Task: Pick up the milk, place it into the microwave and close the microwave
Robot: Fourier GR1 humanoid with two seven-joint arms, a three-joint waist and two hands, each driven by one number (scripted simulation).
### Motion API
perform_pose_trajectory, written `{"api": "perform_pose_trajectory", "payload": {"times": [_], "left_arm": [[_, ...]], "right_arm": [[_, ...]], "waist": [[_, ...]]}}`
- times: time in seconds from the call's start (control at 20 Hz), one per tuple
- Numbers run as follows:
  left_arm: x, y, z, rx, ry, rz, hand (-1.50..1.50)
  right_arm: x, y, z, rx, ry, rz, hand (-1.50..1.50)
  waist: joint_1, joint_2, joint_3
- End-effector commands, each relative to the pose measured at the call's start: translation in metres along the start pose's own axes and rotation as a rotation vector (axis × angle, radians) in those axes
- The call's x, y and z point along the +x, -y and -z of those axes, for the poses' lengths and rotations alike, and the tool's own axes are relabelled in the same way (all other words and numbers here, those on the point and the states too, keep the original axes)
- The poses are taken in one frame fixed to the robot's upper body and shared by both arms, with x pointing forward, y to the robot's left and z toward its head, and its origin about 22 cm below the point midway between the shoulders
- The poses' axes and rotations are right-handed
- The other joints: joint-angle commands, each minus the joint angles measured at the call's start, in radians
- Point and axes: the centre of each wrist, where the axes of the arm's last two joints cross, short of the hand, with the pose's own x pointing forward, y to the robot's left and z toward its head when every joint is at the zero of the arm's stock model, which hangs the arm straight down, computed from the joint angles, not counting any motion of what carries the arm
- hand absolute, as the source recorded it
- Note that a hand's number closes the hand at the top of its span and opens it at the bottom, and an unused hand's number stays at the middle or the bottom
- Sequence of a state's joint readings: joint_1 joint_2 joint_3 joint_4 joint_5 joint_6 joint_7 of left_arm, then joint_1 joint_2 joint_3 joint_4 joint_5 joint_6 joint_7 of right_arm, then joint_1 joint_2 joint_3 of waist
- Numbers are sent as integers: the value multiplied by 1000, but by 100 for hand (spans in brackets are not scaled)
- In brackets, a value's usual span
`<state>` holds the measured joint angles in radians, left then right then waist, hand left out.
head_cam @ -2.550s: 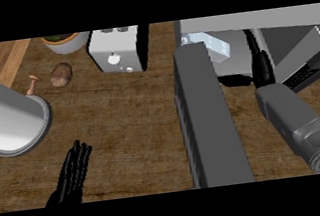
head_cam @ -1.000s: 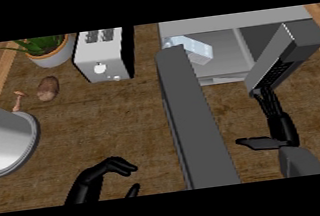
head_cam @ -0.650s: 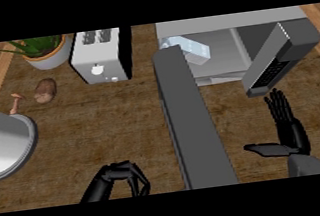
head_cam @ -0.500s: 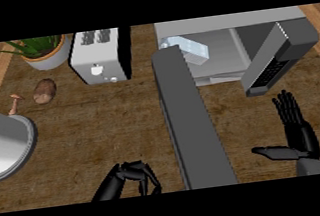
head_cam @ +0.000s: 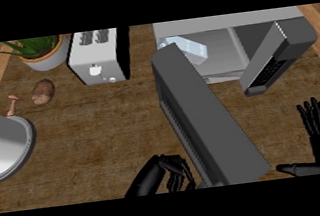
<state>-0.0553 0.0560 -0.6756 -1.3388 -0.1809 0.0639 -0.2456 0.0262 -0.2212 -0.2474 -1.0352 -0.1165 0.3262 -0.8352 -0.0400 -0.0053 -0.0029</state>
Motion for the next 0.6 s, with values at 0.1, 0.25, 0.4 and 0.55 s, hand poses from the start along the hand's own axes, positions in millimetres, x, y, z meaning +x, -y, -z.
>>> {"api": "perform_pose_trajectory", "payload": {"times": [0.1, 0.25, 0.4, 0.55], "left_arm": [[3, 33, 34, -48, -4, 35, 150], [-7, 40, 42, -76, 14, 42, 150], [7, 36, 63, -59, 3, 80, 150], [10, 31, 76, -26, 31, 113, 150]], "right_arm": [[42, -7, -8, 79, 73, 84, -150], [56, 2, 1, 129, 100, 124, -150], [70, -15, 10, 174, 104, 127, -150], [78, -10, 8, 190, 112, 128, -150]], "waist": [[-10, 4, -1], [-25, 10, -1], [-54, 13, -3], [-73, 18, -2]]}}
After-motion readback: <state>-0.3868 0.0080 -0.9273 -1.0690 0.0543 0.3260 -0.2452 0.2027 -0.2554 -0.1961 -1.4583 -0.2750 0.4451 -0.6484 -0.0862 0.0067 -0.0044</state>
